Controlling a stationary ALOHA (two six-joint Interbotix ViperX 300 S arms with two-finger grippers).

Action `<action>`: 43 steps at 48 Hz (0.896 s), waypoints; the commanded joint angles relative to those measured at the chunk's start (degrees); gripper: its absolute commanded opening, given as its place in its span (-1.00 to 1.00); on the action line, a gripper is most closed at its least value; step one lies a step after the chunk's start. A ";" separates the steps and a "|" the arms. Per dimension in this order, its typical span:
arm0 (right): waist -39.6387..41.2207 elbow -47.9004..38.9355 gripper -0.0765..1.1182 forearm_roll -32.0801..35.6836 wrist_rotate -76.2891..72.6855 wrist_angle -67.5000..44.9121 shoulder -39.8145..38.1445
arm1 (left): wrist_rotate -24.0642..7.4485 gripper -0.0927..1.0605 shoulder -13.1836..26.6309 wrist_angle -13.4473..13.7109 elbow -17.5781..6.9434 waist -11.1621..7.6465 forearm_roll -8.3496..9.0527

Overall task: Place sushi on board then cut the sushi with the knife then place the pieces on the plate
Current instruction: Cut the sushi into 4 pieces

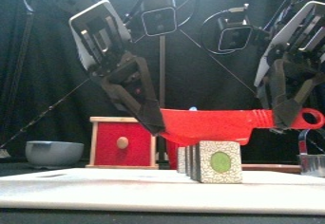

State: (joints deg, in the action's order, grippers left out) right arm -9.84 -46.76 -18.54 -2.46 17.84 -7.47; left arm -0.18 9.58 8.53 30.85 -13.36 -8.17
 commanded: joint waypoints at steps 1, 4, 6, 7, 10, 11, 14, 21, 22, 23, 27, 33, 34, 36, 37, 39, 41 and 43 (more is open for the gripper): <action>-0.09 1.05 -0.26 -0.26 -0.09 -0.18 -0.35 | 0.09 0.05 -0.09 -0.26 -0.53 0.00 0.09; -0.18 1.05 -0.26 -0.53 -0.18 -0.26 0.35 | 0.26 0.05 0.35 -0.26 -0.53 0.00 -0.09; -0.18 1.05 -0.26 -0.88 -0.18 -0.26 0.88 | 0.26 0.05 0.70 -0.26 -0.53 0.00 -0.35; -0.18 1.05 -0.26 -0.97 -0.18 -0.26 1.14 | 0.26 0.05 0.88 -0.26 -0.53 0.00 -0.44; -0.44 1.05 -0.26 -1.49 -0.18 -0.35 1.85 | 0.35 0.05 1.41 -0.62 -0.62 0.00 -0.79; -0.62 1.05 -0.26 -1.58 -0.18 -0.44 2.11 | 0.35 0.05 1.58 -0.62 -0.53 0.00 -0.97; -0.97 1.05 -0.26 -2.20 -0.18 -0.79 2.90 | 0.35 0.05 2.02 -0.79 -0.62 -0.09 -1.49; -1.93 1.05 -0.26 -3.16 -0.18 -0.97 4.31 | 0.26 0.05 2.64 -1.32 -0.53 -0.62 -3.08; -2.02 1.14 -0.26 -3.34 -0.18 -1.05 4.39 | 0.26 0.05 2.64 -1.41 -0.53 -0.79 -3.25; -2.02 1.14 -0.26 -3.43 -0.18 -1.05 4.48 | 0.26 0.05 2.64 -1.49 -0.53 -0.79 -3.34; -2.64 1.05 -0.26 -4.04 -0.18 -1.41 4.83 | 0.26 0.05 2.64 -1.49 -0.53 -1.14 -3.60; -3.69 1.05 -0.26 -5.45 -0.18 -1.58 4.48 | 0.35 0.05 2.46 -1.49 -0.70 -1.76 -4.04; -3.87 1.05 -0.26 -5.80 -0.18 -1.67 4.39 | 0.35 0.05 2.37 -1.49 -0.70 -1.93 -4.13; -4.31 1.14 -0.26 -6.24 -0.18 -1.67 4.31 | 0.35 0.05 2.20 -1.49 -0.79 -2.20 -4.39; -4.57 1.14 -0.26 -6.50 -0.18 -1.58 4.31 | 0.35 0.05 2.11 -1.49 -0.79 -2.37 -4.48; -5.01 1.23 -0.26 -6.86 -0.18 -1.67 4.22 | 0.35 0.05 2.02 -1.49 -0.79 -2.64 -4.75; -5.27 1.32 -0.26 -7.12 -0.18 -1.67 4.22 | 0.35 0.05 1.93 -1.49 -0.88 -2.90 -5.01; -5.54 1.41 -0.26 -7.47 -0.18 -1.67 4.13 | 0.26 0.05 1.85 -1.49 -0.88 -3.08 -5.36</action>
State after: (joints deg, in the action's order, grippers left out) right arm -14.68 -46.14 -25.40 -2.46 16.08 -1.76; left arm 0.18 12.83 6.94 30.85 -15.56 -13.01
